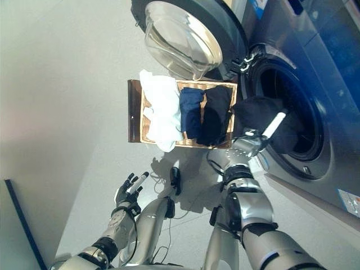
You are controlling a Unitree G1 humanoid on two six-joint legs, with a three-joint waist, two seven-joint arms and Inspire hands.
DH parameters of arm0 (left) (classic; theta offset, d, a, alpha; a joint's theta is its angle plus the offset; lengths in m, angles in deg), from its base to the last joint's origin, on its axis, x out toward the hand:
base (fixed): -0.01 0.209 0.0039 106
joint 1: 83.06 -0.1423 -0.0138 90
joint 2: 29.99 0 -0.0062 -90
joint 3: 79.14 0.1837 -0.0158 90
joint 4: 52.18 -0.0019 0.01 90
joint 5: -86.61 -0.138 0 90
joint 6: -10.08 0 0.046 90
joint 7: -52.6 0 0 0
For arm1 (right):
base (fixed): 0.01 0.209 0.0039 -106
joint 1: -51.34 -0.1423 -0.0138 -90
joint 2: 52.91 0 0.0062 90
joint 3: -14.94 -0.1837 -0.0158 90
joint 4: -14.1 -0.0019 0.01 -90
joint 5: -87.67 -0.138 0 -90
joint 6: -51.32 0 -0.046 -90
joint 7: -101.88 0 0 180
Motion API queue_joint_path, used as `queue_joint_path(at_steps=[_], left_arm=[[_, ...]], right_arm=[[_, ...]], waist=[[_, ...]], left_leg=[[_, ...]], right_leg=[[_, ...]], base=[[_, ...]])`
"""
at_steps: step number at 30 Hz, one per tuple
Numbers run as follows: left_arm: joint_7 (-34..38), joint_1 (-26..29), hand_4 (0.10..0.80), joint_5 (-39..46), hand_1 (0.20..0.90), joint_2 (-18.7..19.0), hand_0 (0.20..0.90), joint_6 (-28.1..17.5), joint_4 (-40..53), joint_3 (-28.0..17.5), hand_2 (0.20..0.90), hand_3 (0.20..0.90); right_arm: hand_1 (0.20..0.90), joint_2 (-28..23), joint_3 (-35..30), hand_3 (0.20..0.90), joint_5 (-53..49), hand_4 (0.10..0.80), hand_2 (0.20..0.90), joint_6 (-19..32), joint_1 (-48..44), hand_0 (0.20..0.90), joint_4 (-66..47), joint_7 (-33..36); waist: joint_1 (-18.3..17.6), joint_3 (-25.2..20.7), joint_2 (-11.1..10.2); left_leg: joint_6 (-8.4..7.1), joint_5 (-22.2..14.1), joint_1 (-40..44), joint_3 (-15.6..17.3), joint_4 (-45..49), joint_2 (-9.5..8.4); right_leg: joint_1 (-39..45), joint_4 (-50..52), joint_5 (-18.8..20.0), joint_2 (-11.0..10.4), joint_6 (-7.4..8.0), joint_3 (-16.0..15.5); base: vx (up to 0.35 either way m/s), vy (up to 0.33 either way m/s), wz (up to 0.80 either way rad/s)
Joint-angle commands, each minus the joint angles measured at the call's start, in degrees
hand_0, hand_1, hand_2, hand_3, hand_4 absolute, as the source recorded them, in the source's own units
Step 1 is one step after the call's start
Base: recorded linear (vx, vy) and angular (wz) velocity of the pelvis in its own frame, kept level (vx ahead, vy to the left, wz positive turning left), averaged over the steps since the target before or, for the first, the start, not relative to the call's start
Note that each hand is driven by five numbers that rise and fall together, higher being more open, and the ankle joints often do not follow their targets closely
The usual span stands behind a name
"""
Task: Pick up the clothes and place them into the washing machine
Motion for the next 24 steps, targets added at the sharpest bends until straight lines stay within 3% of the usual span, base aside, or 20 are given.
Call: queue_joint_path(at_steps=[1,15,24], left_arm=[[-0.7,0.2,0.800,1.5,0.900,1.7,0.900,-3.4,2.3,1.8,0.900,0.900],[-2.4,-0.9,0.800,3.7,0.900,3.0,0.900,-4.4,5.7,2.5,0.900,0.900],[-3.0,-1.7,0.800,4.9,0.900,3.6,0.900,-4.7,8.9,3.6,0.900,0.900]], right_arm=[[0.200,-7.6,-0.6,0.200,1.9,0.300,0.200,4.6,-6.3,0.200,-2.5,-1.1],[0.200,-20.5,-1.4,0.200,-1.2,0.300,0.200,4.5,-14.5,0.200,3.1,-0.5],[0.200,-25.5,-0.5,0.200,-3.3,0.300,0.200,5.9,-19.8,0.200,3.8,-0.4]], waist=[[1.6,0.1,4.4],[3.0,0.4,7.4],[3.6,0.3,8.6]], left_leg=[[-6.42,5.9,4.3,-4.4,-14.2,1.93],[-6.46,6.8,1.8,-4.4,-14.2,2.03],[-6.40,7.0,0.1,-4.1,-14.2,1.97]], right_leg=[[4.2,5.3,-6.1,0.5,2.89,-1.1],[0.7,6.2,-6.1,0.6,2.89,-0.4],[-1.3,6.3,-5.9,0.7,2.99,-0.1]], base=[[0.000,0.000,0.00],[0.001,-0.004,-0.02],[0.000,0.000,0.00]])
